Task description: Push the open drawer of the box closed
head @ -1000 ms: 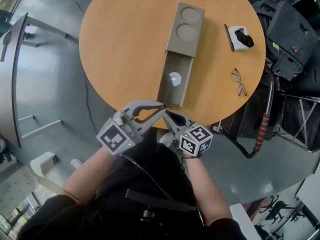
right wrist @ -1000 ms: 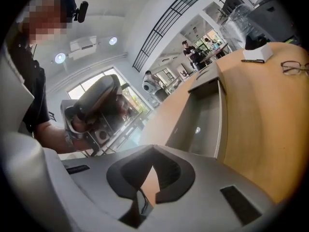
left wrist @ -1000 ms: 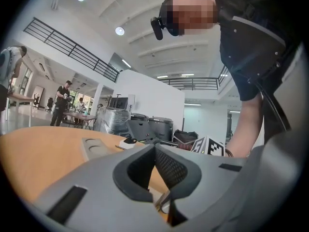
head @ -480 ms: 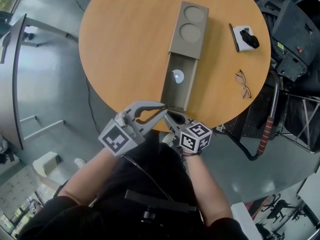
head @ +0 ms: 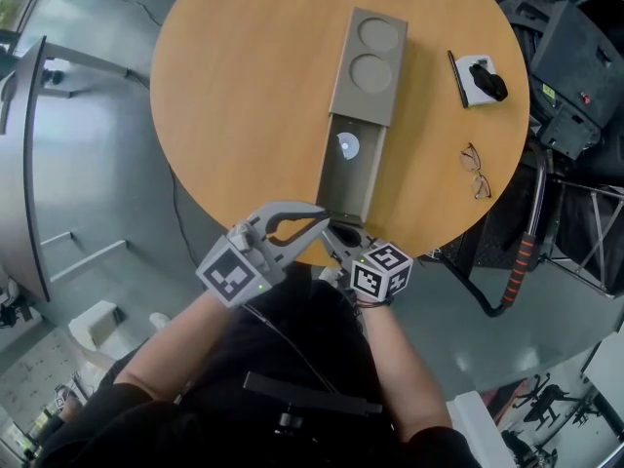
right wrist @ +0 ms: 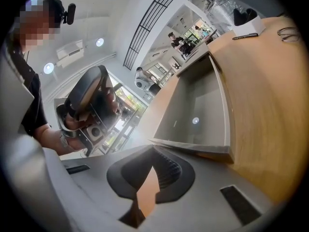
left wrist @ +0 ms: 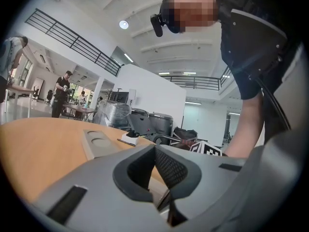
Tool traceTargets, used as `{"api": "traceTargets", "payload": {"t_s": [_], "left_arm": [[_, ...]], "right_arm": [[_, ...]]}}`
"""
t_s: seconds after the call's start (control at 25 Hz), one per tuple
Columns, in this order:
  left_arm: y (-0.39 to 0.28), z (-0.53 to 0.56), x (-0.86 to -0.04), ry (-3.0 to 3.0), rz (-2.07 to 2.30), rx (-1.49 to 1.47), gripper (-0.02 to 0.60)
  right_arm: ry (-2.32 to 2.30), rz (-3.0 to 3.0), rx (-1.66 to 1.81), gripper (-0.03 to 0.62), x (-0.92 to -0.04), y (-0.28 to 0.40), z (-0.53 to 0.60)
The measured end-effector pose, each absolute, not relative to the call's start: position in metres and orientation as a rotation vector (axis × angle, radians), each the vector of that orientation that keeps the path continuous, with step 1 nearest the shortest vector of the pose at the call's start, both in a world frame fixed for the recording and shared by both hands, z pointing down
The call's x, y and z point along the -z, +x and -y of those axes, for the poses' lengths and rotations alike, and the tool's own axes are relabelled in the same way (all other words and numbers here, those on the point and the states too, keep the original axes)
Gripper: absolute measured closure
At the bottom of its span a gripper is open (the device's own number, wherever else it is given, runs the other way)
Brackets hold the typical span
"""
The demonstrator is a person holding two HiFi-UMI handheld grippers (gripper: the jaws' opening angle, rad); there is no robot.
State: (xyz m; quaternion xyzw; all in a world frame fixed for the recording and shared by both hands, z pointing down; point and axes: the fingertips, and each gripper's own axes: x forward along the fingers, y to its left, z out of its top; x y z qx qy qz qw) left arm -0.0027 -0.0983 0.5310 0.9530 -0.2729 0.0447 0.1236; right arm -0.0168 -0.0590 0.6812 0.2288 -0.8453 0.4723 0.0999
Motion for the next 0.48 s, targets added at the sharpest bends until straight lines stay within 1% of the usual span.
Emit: {"api": "traceTargets", "payload": {"t_s": [0.48], "left_arm": [[-0.005, 0.131, -0.539, 2.777, 0.756, -0.184, 0.554]], "right_arm": [[0.672, 2.509, -1.387, 0.588, -0.677, -0.019, 0.096]]}}
